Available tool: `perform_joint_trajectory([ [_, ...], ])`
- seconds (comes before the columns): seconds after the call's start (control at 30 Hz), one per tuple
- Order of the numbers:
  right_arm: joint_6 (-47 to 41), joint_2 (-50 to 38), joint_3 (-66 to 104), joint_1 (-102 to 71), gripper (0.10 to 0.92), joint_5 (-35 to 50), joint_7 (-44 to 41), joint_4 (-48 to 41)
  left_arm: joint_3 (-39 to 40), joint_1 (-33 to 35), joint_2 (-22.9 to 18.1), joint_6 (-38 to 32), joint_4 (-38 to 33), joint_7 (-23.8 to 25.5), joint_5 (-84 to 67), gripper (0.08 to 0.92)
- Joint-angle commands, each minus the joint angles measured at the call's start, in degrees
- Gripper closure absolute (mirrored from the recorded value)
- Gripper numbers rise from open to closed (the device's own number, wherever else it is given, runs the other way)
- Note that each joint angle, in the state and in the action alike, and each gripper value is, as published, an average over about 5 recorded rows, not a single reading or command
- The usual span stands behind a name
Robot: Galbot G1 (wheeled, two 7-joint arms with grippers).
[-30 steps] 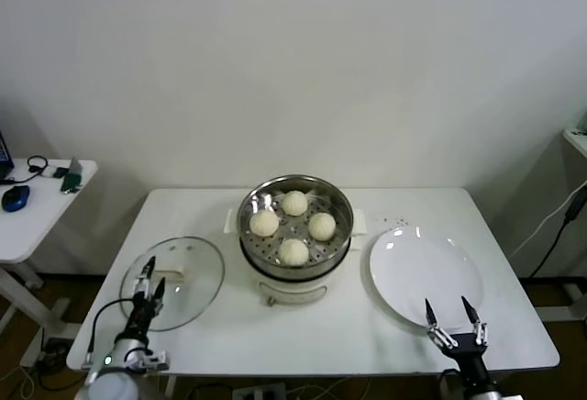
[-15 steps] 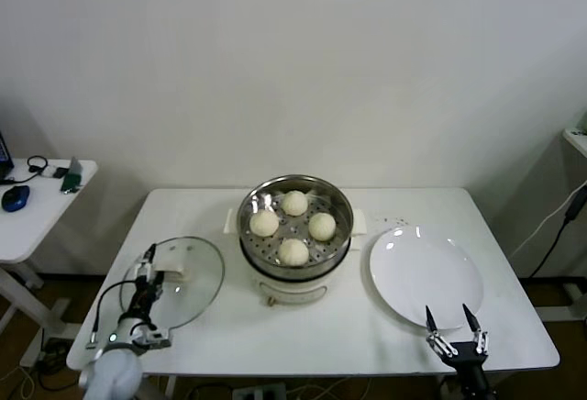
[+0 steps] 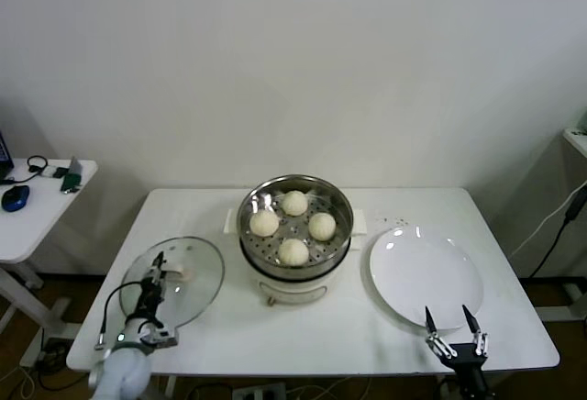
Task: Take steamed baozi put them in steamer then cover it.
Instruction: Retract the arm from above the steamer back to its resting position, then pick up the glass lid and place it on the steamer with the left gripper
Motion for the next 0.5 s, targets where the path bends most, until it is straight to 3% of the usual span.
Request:
perform_joint_trajectory([
  [0.03,0.22,0.22,0.05,-0.06,0.203,-0.12,-0.11,0.08,-0.08,-0.67,-0.44,0.84,1.09,0.2,-0.07,0.667],
  [0.23,0.33,0.52,0.1,-0.13,0.203,-0.34,-0.15,0.51,-0.34,-0.52,0.14,2.2,-2.11,0.59,-1.72,0.827],
  [0.5,-1.54,0.43,0.62,-0.16,0.203,-2.48,1.33,1.65,0.04,1.19,6.92,13.03,-19.53,9.09,-11.62,0.852],
])
